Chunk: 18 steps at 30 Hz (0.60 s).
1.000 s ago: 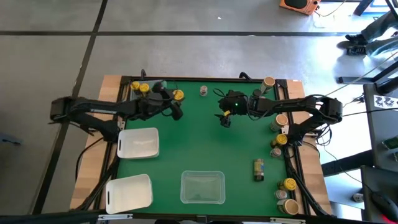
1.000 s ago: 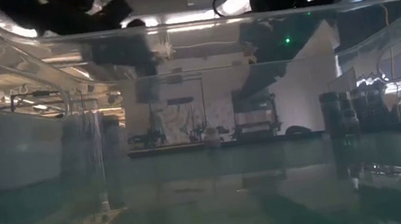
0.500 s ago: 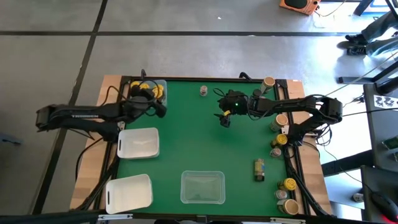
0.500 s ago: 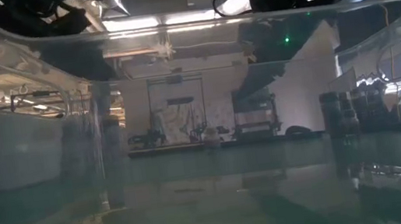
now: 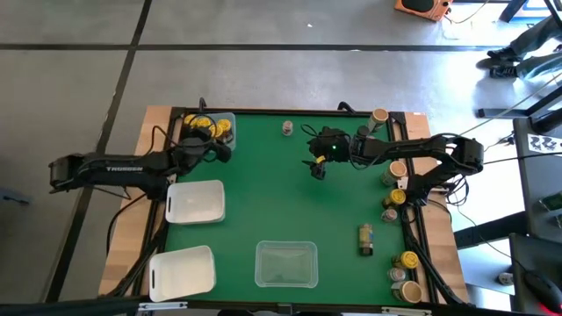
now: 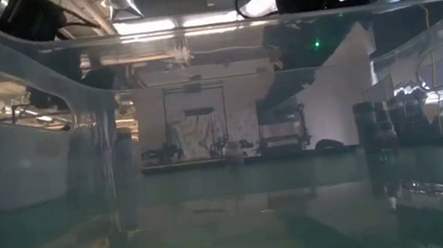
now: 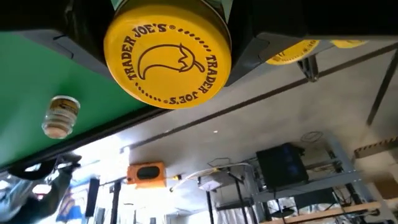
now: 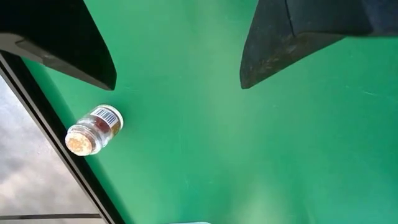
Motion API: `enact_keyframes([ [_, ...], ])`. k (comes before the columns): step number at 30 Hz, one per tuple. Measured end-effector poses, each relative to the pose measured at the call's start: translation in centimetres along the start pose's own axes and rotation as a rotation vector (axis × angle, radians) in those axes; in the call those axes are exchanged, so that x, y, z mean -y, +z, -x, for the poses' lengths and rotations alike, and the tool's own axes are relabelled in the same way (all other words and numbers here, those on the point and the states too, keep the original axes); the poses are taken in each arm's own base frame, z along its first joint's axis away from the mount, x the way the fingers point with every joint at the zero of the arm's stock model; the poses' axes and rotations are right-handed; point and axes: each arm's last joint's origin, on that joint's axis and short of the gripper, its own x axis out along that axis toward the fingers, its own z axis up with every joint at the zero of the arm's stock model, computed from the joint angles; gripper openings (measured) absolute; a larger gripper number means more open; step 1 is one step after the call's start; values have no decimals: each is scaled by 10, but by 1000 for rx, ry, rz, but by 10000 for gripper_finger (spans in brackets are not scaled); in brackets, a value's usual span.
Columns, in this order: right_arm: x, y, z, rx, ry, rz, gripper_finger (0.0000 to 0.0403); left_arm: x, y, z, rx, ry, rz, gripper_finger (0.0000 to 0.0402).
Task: Sort spices by type
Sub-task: Put the yellow spice bottle into the top transparent bin
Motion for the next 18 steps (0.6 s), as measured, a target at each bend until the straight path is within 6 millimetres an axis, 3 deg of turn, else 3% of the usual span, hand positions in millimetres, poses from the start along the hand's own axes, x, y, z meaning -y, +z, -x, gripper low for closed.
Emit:
enact_keyframes([
  [13,2,0,0,-7,-54,-38,340,-12,-22,-9,69,-43,75,221],
  [18,2,0,0,-4,-55,-57,340,-11,-26,-10,93,-66,15,221],
])
